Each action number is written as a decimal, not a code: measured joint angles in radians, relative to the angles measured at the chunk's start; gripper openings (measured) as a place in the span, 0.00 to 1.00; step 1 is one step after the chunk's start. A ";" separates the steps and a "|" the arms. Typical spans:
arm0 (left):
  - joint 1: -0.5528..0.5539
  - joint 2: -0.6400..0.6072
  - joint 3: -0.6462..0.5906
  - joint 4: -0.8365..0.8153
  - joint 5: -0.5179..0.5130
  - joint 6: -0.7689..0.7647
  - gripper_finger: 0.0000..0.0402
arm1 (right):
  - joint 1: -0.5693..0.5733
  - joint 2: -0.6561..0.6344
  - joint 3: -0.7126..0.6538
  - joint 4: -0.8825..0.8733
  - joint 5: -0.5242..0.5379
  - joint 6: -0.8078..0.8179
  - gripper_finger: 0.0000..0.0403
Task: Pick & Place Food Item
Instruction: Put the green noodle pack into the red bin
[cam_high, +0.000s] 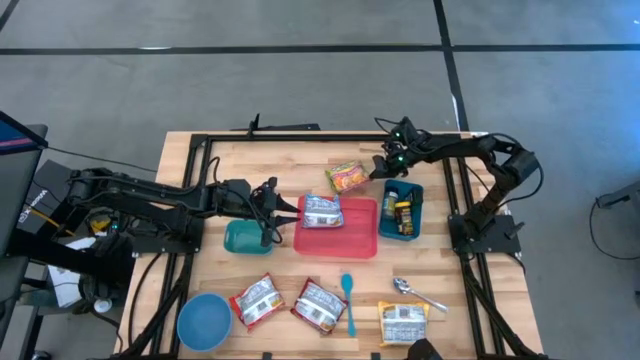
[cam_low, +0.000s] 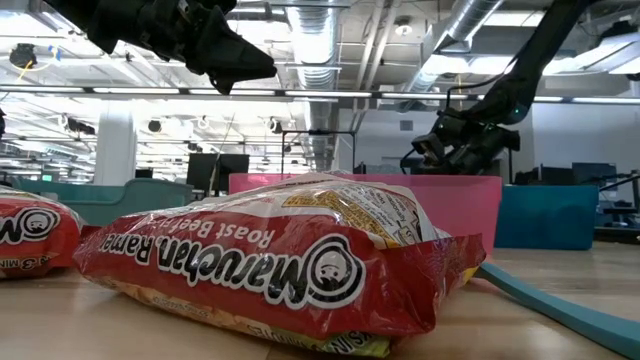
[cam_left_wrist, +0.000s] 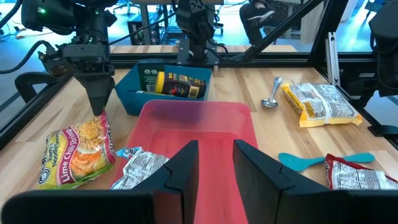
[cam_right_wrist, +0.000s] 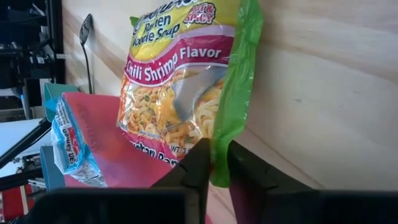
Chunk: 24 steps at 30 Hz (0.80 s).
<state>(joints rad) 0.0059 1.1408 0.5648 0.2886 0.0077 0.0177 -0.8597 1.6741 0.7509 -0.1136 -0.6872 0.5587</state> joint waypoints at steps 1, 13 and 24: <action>0.000 0.000 0.000 0.000 0.000 0.000 0.23 | 0.000 0.000 0.000 0.002 0.000 0.000 0.08; 0.000 0.000 0.000 0.000 0.000 0.000 0.23 | -0.005 -0.001 0.000 0.081 0.003 -0.002 0.00; 0.000 0.000 0.000 0.000 0.000 0.000 0.23 | -0.015 -0.006 0.000 0.123 0.007 -0.014 0.00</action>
<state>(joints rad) 0.0059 1.1408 0.5648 0.2886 0.0078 0.0179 -0.8745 1.6681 0.7509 0.0091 -0.6799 0.5449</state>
